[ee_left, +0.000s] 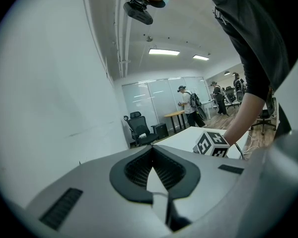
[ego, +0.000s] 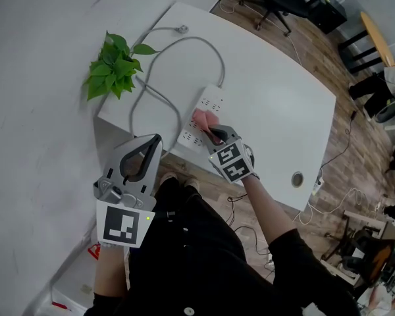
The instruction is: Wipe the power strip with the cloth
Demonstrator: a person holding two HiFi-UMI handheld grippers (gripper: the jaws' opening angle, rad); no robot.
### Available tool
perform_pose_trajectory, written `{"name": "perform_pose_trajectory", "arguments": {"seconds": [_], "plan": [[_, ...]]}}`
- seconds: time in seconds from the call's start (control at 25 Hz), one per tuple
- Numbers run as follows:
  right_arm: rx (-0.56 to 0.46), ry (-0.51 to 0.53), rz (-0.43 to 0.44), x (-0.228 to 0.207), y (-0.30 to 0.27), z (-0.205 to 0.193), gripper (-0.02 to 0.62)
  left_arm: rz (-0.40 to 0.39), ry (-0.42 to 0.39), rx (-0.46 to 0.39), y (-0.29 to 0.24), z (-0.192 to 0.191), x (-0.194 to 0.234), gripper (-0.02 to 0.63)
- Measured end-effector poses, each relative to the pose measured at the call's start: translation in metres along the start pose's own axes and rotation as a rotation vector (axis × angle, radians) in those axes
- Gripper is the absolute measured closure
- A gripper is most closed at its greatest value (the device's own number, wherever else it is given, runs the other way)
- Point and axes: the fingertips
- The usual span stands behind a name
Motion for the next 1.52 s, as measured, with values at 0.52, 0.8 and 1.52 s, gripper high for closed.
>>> {"name": "perform_pose_trajectory", "arguments": {"seconds": [0.52,0.8,1.52], "plan": [[-0.022,0.054,0.099,0.052,0.005,-0.002,0.548,-0.011,-0.004,-0.002,-0.001,-0.001,-0.003,0.592],[-0.032,0.057,0.129,0.072,0.009,-0.003,0.548,-0.012,0.002,-0.002,0.0,-0.001,-0.003,0.592],[-0.064,0.054,0.088,0.048,0.033,0.013,0.548,-0.012,-0.016,-0.026,-0.002,0.007,-0.002,0.592]]}}
Point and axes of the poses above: the fingertips, and each gripper's own axes: y backward along the fingers, x to its left, z out of its top
